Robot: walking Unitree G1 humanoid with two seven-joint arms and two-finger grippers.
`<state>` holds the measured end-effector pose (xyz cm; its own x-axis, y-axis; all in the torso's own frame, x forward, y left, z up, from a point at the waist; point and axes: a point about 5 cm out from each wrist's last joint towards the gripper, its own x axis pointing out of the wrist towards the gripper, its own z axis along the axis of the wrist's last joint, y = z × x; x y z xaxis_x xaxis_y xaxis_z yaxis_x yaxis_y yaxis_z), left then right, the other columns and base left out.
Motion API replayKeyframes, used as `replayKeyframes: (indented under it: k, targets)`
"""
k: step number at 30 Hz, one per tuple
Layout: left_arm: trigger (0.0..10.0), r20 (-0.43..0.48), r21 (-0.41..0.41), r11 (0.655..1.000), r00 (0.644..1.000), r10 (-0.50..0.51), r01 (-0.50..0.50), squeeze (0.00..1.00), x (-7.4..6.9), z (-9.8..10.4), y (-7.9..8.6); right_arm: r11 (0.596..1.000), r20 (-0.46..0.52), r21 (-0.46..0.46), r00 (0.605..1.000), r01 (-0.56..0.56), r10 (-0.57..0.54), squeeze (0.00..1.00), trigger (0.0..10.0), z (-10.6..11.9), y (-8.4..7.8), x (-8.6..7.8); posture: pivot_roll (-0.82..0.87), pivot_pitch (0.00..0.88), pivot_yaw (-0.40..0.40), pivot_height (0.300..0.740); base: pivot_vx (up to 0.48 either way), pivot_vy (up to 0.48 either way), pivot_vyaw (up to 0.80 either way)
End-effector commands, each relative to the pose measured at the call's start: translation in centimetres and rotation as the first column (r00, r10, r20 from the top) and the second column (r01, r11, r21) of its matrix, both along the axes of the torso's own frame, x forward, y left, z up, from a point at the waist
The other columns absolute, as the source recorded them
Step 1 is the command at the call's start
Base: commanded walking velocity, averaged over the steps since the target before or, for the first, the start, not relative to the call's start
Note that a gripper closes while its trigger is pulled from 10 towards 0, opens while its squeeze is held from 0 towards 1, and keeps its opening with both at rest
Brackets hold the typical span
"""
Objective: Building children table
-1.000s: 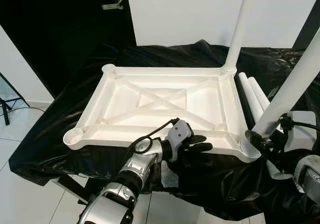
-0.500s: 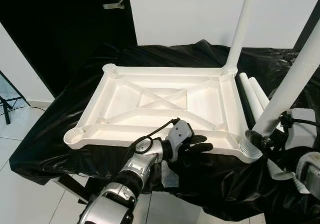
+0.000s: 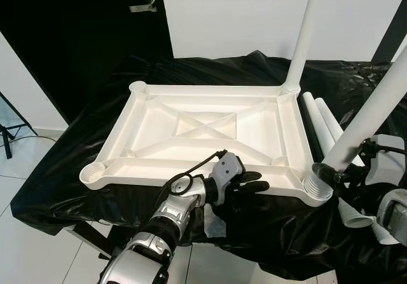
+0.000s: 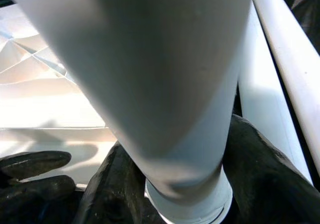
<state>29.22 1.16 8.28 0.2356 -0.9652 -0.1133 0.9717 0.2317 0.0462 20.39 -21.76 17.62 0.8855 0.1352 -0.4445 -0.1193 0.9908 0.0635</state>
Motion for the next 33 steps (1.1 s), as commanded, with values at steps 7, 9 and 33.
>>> replayKeyframes:
  k: [7, 9, 33]
  targets:
    - [10.0, -0.064, 0.054, 0.999, 0.998, 0.003, 0.000, 0.00, -0.8, -1.6, -0.1, 0.948, -0.253, -0.007, 0.918, -0.317, 0.305, 0.00, 10.0, -2.9, 2.6, -2.7, -0.22, 0.034, 0.041, 0.740, 0.000, 0.000, 0.00]
    - [10.0, -0.063, 0.053, 0.999, 0.998, 0.003, 0.001, 0.00, -0.8, -1.6, -0.1, 0.948, -0.270, -0.013, 0.914, -0.319, 0.303, 0.00, 10.0, -3.2, 2.5, -2.9, -0.23, 0.035, 0.041, 0.740, 0.000, 0.000, 0.00]
    - [10.0, -0.061, 0.043, 0.999, 0.998, 0.026, -0.023, 0.00, -0.6, -1.4, -0.2, 0.941, 0.248, 0.020, 0.913, -0.338, 0.323, 0.00, 10.0, 2.3, 7.8, 1.9, -0.21, 0.027, 0.037, 0.740, 0.000, 0.000, 0.00]
